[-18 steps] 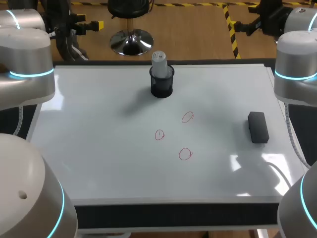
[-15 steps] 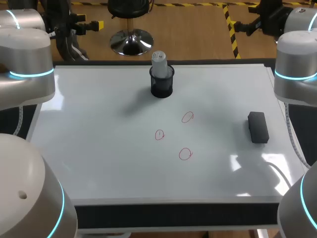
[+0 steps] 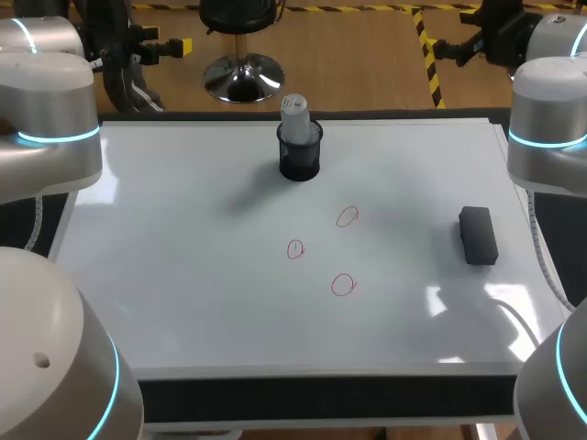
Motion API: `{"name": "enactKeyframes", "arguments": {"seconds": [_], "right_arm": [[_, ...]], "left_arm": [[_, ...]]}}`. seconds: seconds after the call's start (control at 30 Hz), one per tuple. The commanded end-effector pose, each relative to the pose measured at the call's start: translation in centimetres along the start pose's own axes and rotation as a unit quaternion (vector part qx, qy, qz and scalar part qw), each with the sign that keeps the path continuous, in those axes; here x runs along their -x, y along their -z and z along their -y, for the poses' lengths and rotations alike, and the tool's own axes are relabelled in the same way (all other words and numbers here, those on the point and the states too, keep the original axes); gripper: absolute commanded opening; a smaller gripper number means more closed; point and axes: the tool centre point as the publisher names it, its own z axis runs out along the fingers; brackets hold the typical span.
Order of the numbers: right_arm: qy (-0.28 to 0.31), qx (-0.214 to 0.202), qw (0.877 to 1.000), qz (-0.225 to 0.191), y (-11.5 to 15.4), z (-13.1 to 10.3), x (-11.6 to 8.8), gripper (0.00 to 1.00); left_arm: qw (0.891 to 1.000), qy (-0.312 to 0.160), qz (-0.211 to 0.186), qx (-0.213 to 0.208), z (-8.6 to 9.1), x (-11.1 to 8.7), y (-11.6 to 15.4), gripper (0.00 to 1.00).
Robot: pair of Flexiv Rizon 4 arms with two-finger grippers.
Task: Pick up the inspection probe, press it on each red-marked spot on the whiteboard one by one, put down the probe, pick up the eraser, and wipe off all the red marks.
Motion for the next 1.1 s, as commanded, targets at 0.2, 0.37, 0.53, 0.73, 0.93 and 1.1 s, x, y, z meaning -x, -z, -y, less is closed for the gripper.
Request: {"name": "enactKeyframes", "arguments": {"seconds": [0.2, 0.37, 0.53, 0.73, 0.93, 1.1], "right_arm": [[0.000, 0.000, 1.000, 0.000, 0.0, 0.0, 0.0, 1.00], [0.000, 0.000, 1.000, 0.000, 0.0, 0.0, 0.0, 1.00], [0.000, 0.000, 1.000, 0.000, 0.0, 0.0, 0.0, 1.00], [0.000, 0.000, 1.000, 0.000, 0.0, 0.0, 0.0, 1.00], [0.000, 0.000, 1.000, 0.000, 0.0, 0.0, 0.0, 1.00], [0.000, 0.000, 1.000, 0.000, 0.0, 0.0, 0.0, 1.00]], "left_arm": [[1.000, 0.000, 0.000, 0.000, 0.0, 0.0, 0.0, 1.00], [1.000, 0.000, 0.000, 0.000, 0.0, 0.0, 0.0, 1.00], [1.000, -0.012, -0.010, -0.004, 0.1, -0.3, 0.0, 1.00], [0.999, -0.031, -0.028, -0.009, 0.2, -0.7, 0.1, 1.00], [0.996, -0.059, -0.065, -0.024, 0.5, -1.3, 0.2, 1.00], [0.992, -0.082, -0.092, -0.037, 0.7, -2.0, 0.2, 1.00]]}}
